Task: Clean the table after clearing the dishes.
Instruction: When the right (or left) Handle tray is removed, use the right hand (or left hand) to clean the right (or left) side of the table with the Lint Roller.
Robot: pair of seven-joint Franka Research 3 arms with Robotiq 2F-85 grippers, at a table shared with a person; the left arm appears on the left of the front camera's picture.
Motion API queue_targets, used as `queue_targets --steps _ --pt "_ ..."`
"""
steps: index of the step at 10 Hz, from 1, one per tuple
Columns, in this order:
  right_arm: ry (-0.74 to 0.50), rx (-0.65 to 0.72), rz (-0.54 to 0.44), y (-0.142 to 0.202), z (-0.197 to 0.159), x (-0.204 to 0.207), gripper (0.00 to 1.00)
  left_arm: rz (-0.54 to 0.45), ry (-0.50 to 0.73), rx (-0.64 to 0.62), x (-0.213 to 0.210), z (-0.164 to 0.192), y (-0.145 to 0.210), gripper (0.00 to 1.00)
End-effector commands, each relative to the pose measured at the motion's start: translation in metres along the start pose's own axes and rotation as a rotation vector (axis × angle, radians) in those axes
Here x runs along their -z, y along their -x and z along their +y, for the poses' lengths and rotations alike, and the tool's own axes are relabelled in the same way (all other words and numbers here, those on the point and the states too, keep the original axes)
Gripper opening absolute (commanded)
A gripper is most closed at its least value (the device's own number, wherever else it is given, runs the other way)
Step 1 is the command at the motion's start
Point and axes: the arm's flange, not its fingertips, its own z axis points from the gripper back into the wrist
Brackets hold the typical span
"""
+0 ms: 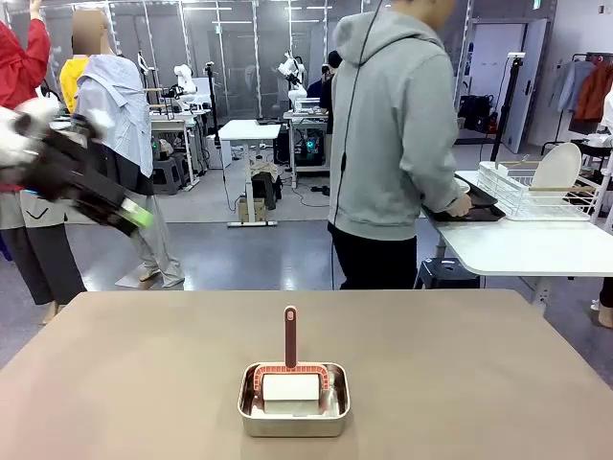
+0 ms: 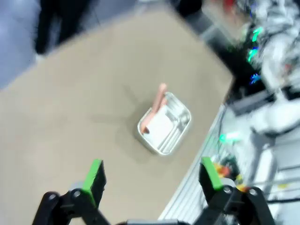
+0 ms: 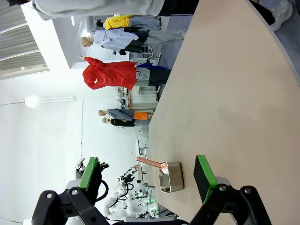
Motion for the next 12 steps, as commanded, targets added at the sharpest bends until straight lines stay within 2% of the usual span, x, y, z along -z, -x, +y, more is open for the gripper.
queue_targets --steps 1,2,3,4,5,10,12 --pt "0.000 -0.008 0.007 0.002 0.003 -0.003 1.00 0.249 -0.099 0.317 0.060 0.003 0.002 1.00" --pt "0.000 -0.008 0.007 0.002 0.003 -0.003 1.00 0.294 -0.128 0.349 0.094 0.000 0.005 1.00" --pt "0.000 -0.008 0.007 0.002 0.003 -0.003 1.00 0.288 -0.109 0.364 0.117 -0.002 0.013 1.00" --pt "0.000 -0.008 0.007 0.002 0.003 -0.003 1.00 0.219 -0.061 0.353 0.119 0.001 0.020 1.00" --pt "0.000 -0.008 0.007 0.002 0.003 -0.003 1.00 0.331 -0.056 0.316 0.119 -0.020 0.000 1.00" --pt "0.000 -0.008 0.007 0.002 0.003 -0.003 1.00 0.311 -0.058 0.329 0.123 -0.016 0.001 1.00" --pt "0.000 -0.008 0.007 0.002 0.003 -0.003 1.00 0.400 -0.120 0.530 0.130 -0.041 -0.047 1.00"
